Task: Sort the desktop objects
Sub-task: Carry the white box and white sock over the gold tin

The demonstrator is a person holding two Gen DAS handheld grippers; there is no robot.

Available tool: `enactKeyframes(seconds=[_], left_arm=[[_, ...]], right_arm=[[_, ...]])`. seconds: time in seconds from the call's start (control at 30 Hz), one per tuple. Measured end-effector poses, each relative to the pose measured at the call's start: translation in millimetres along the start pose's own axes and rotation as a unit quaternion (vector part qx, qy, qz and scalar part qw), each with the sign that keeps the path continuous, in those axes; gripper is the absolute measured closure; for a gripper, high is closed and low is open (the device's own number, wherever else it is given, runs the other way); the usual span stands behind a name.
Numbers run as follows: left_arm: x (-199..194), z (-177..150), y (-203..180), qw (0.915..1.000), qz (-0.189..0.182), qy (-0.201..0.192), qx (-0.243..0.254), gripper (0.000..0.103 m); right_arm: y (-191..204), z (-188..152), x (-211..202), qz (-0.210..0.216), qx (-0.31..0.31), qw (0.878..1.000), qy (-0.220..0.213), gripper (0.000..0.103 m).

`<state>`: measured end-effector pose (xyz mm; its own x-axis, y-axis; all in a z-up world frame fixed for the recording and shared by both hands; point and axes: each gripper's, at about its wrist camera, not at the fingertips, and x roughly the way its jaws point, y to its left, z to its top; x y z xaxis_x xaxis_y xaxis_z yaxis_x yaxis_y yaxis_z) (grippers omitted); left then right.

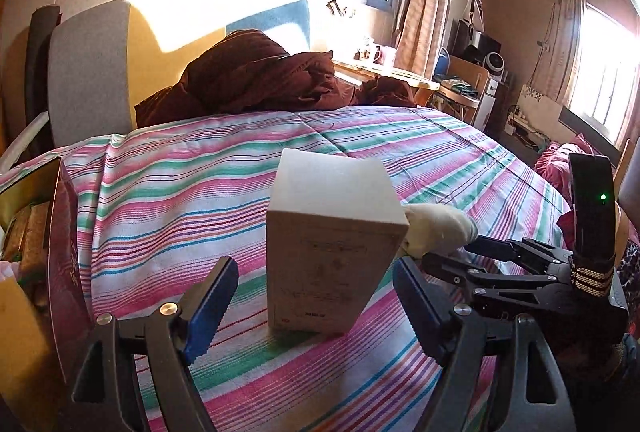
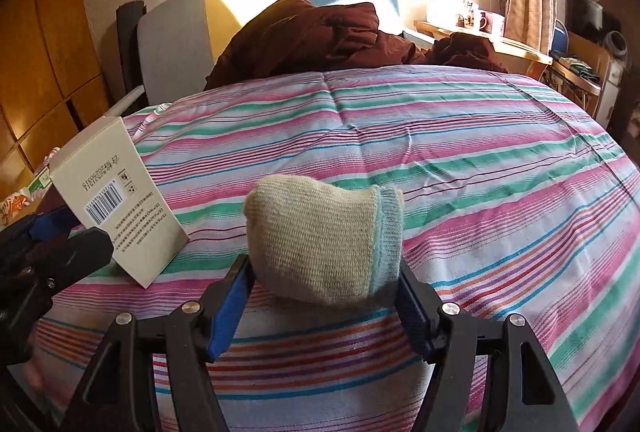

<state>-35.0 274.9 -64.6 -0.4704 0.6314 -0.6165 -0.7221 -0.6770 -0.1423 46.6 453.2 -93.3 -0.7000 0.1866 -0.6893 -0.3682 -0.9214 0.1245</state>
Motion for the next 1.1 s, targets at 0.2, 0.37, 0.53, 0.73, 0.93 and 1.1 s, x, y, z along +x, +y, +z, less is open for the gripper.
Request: enactKeyframes(seconds=[0.2, 0.37, 0.53, 0.73, 0.93, 1.1], left_arm=[[9, 4, 2, 1.0000, -0.004, 0.008, -0.004, 0.022], [13, 5, 0, 1.0000, 0.004, 0.006, -0.002, 0.030], [16, 5, -2, 0.9999, 0.009, 0.011, 0.003, 0.040], [13, 1, -8, 0.9999, 0.012, 0.006, 0.009, 0.049], [0, -7, -13, 0.9999, 0.012, 0.001, 0.002, 0.050], [-25, -8, -15, 0.9998, 0.011, -0.019, -0.001, 0.050]], right_arm=[[-2, 5, 0, 0.001, 0.007, 1.000, -0.005, 0.030], [-2, 12, 4, -0.002, 0.014, 1.000, -0.006, 0.026], [-2, 18, 11, -0.007, 0.015, 1.000, -0.005, 0.027], [4, 16, 12, -0.017, -0.005, 1.000, -0.009, 0.032], [6, 14, 9, -0.017, -0.013, 1.000, -0.011, 0.034], [14, 9, 3, -0.002, -0.019, 1.000, -0.011, 0.034]])
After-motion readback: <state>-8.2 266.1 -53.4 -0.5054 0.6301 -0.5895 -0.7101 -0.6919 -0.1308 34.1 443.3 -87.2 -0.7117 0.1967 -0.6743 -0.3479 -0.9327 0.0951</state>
